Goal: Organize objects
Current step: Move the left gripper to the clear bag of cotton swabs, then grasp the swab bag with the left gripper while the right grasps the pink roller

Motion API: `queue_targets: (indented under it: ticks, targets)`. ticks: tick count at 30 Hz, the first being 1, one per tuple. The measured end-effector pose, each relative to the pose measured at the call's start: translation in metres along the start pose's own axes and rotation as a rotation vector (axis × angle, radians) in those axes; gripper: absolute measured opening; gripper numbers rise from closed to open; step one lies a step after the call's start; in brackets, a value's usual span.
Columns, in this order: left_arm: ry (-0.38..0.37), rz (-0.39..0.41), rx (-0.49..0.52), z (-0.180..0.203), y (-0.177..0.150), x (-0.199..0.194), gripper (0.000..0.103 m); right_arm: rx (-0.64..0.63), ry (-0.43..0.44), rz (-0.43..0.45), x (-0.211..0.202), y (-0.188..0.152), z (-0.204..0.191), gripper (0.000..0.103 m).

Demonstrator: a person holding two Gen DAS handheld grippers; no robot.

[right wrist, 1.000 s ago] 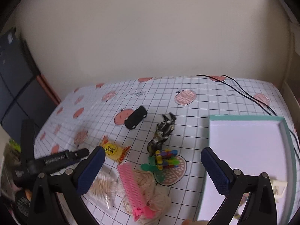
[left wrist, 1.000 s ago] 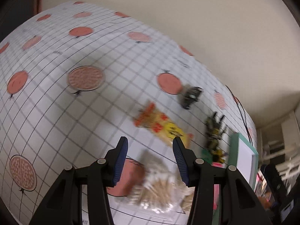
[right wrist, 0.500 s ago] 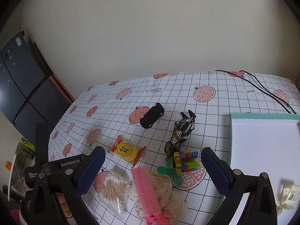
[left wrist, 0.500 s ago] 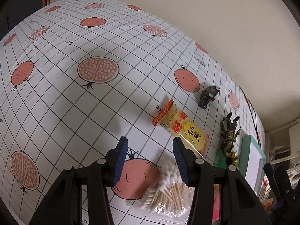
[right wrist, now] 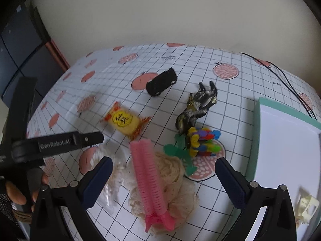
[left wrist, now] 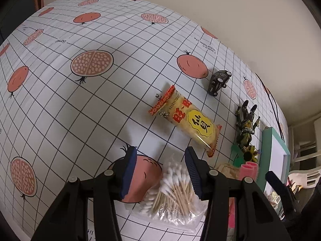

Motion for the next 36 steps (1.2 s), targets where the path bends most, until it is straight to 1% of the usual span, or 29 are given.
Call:
queue_targets:
  ticks: [5, 15, 17, 24, 29, 32, 33, 36]
  targets:
    - [0.000, -0.019, 0.018, 0.003, -0.004, 0.002, 0.051, -0.063, -0.034, -0.021, 0.005, -0.005, -0.006, 0.103]
    - [-0.022, -0.060, 0.065, 0.016, -0.014, 0.004, 0.051, -0.085, -0.060, -0.059, 0.008, -0.006, -0.004, 0.103]
    - [-0.021, -0.067, 0.079, 0.019, -0.016, 0.004, 0.051, -0.097, -0.076, -0.058, 0.005, -0.005, -0.003, 0.103]
    - [-0.016, -0.082, 0.105, 0.023, -0.019, 0.006, 0.051, -0.075, -0.087, -0.067, 0.004, -0.005, 0.003, 0.103]
    - [-0.007, -0.096, 0.117, 0.025, -0.023, 0.007, 0.051, -0.124, -0.095, -0.079, 0.005, -0.008, -0.003, 0.103]
    - [-0.004, -0.102, 0.129, 0.026, -0.024, 0.007, 0.051, -0.120, -0.102, -0.089, 0.006, -0.009, -0.005, 0.103]
    - [-0.004, -0.105, 0.134, 0.027, -0.024, 0.008, 0.051, -0.115, -0.092, -0.088, 0.005, -0.009, -0.005, 0.102]
    - [-0.007, -0.114, 0.139, 0.028, -0.027, 0.007, 0.051, -0.120, -0.072, -0.089, 0.005, -0.009, -0.006, 0.094]
Point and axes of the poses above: each gripper's, at about its wrist camera, not at the fingertips, and x roughly the way its jaws point, z to its right, y to its top, the point moved 5 cm from there along x, roughly the way its jaws point, and after that the axes turned 4 degrees about z, right-handed, at the moved point
